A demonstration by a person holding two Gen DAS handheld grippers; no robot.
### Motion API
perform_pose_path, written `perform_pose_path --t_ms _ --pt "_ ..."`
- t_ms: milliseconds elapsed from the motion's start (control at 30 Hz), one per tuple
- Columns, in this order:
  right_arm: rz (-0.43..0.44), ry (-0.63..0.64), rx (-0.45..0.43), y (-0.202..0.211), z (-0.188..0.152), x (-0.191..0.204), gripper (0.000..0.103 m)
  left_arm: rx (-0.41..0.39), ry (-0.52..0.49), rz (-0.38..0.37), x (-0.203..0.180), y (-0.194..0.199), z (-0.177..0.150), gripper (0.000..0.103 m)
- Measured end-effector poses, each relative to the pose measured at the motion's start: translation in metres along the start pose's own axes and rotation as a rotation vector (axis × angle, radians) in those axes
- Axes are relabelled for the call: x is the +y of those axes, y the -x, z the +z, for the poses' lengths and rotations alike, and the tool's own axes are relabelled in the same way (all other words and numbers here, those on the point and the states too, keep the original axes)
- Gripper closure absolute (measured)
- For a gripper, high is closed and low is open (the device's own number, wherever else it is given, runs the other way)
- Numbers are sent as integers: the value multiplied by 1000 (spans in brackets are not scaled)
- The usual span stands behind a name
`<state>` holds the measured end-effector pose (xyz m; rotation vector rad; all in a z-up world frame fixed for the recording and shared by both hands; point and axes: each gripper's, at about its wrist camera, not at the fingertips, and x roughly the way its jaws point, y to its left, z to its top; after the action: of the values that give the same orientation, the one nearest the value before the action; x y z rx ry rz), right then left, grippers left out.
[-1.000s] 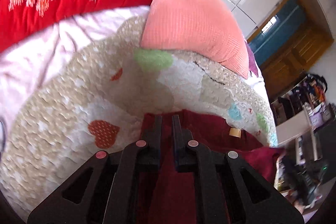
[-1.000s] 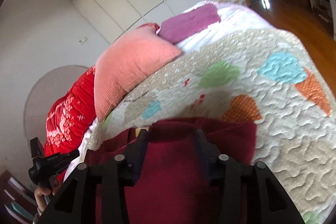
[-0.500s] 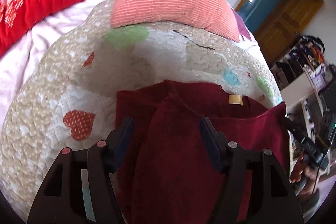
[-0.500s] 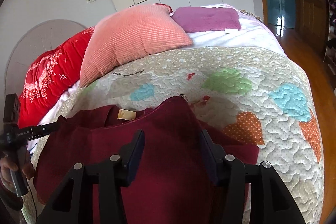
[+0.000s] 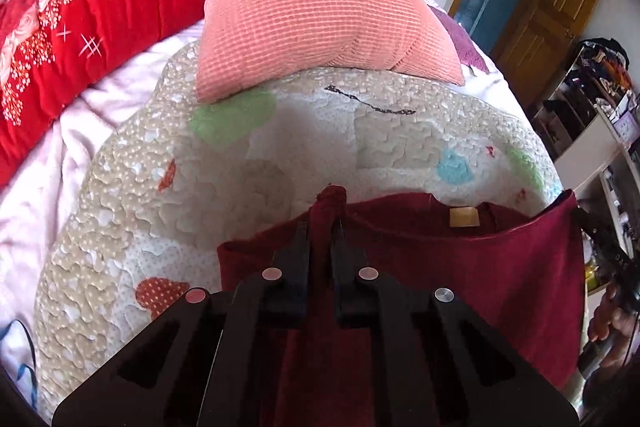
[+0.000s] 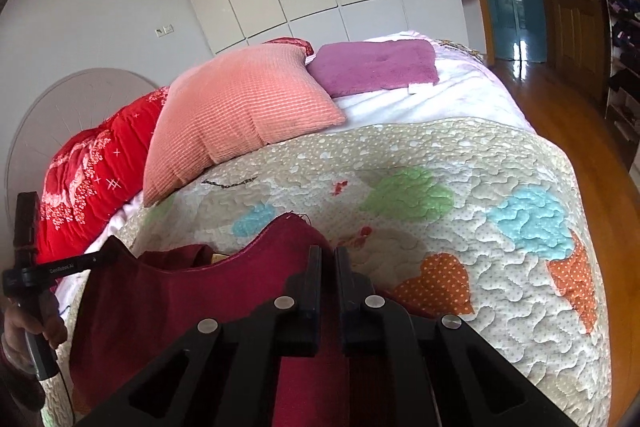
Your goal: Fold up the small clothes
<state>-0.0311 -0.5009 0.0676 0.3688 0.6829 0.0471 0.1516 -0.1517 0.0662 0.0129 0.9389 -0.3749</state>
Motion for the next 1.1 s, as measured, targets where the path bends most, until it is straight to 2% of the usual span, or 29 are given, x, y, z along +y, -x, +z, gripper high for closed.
perform_pose_path --t_ms 167,200,233,267,300,367,467,533,600,667,733,800,867,967,1100 --pt "-60 -46 86 -25 -5 -9 98 80 28 39 2 -36 -2 95" --pt "-66 -45 81 -22 -6 -9 95 96 52 26 6 -41 -3 94" --pt "-80 -42 60 -15 -6 -7 77 107 84 -4 11 -43 -4 93" --pt "-89 -40 35 -6 -6 -5 63 102 101 -23 14 -40 -5 93" --pt "-83 -34 5 6 -6 -1 51 93 110 -27 16 -35 -6 87" --pt "-26 17 -8 25 -6 16 51 82 95 14 16 -22 -7 78" --pt "32 118 13 30 -12 45 54 22 46 57 9 5 -17 75" --pt "40 163 60 17 -19 59 67 10 27 63 3 15 -25 65" --pt "11 162 81 -1 -24 62 69 -3 20 57 -2 20 -35 50" --pt "-24 120 112 -23 -26 56 72 16 16 76 -5 12 -42 48" --pt "-98 79 134 -43 -26 44 72 50 18 103 -3 -4 -43 48" --pt "-108 32 164 -62 -25 31 75 65 44 105 5 -18 -45 47" --pt "-103 15 168 -69 -22 26 75 61 86 87 13 -26 -45 41" --pt "-112 33 168 -60 -19 31 75 59 108 81 16 -28 -43 41" --pt "-72 40 142 -19 -28 38 73 58 124 76 17 -19 -43 41"
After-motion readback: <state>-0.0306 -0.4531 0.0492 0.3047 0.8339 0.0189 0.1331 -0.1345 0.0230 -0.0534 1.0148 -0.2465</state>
